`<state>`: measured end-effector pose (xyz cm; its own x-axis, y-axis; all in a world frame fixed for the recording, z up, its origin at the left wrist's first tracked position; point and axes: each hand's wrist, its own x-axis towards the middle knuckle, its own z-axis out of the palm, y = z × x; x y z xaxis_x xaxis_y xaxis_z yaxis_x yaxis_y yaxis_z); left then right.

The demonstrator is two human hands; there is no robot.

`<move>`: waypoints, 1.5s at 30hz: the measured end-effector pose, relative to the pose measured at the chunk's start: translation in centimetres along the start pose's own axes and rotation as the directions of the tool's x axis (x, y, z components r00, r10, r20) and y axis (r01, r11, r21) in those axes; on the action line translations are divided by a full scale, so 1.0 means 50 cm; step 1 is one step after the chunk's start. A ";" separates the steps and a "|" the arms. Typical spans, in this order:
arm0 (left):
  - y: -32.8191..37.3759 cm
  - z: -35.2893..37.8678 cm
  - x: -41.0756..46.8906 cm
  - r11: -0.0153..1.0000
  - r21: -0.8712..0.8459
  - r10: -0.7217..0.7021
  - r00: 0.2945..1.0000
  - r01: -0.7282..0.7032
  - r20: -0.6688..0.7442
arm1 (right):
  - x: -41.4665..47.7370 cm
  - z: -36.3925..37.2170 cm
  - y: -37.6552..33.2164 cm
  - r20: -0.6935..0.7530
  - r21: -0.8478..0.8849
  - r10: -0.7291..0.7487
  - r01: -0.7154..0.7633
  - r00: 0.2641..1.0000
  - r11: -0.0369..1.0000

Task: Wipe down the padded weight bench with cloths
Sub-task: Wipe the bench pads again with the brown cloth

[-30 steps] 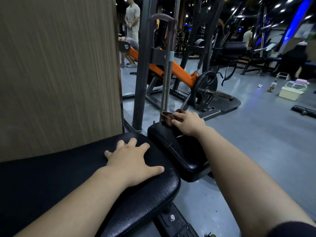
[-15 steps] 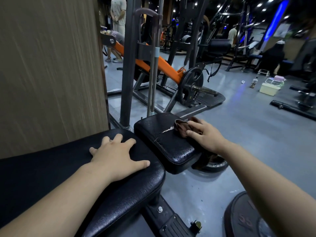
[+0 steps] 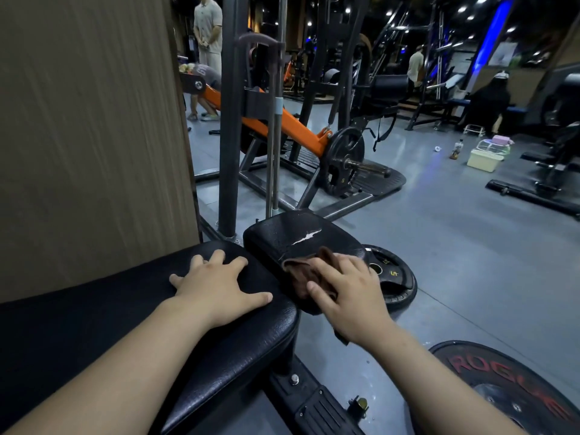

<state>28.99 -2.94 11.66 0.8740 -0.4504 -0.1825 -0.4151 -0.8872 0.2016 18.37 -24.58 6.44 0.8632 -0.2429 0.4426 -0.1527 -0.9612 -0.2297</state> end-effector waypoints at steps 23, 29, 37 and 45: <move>-0.005 0.010 0.001 1.000 0.023 0.020 0.999 -0.019 -0.027 | 0.111 -0.056 0.023 0.394 0.278 -0.405 0.313 0.825 0.908; -0.005 0.010 -0.002 1.000 0.022 0.021 0.999 -0.021 -0.028 | 0.185 0.007 -0.052 0.357 0.147 -0.220 0.178 0.908 0.973; -0.009 0.013 0.000 0.999 0.027 0.029 0.999 -0.028 -0.032 | 0.212 -0.052 -0.088 0.572 0.332 -0.273 0.086 0.774 0.939; -0.007 0.015 0.003 0.999 0.039 0.026 0.999 -0.025 -0.036 | 0.207 -0.038 -0.005 0.564 0.185 -0.339 0.285 0.753 0.940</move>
<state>29.10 -2.76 10.85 0.8712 -0.4698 -0.1424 -0.4463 -0.8788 0.1687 26.41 -27.08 12.71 0.9730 0.2170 -0.0781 0.1916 -0.9491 -0.2500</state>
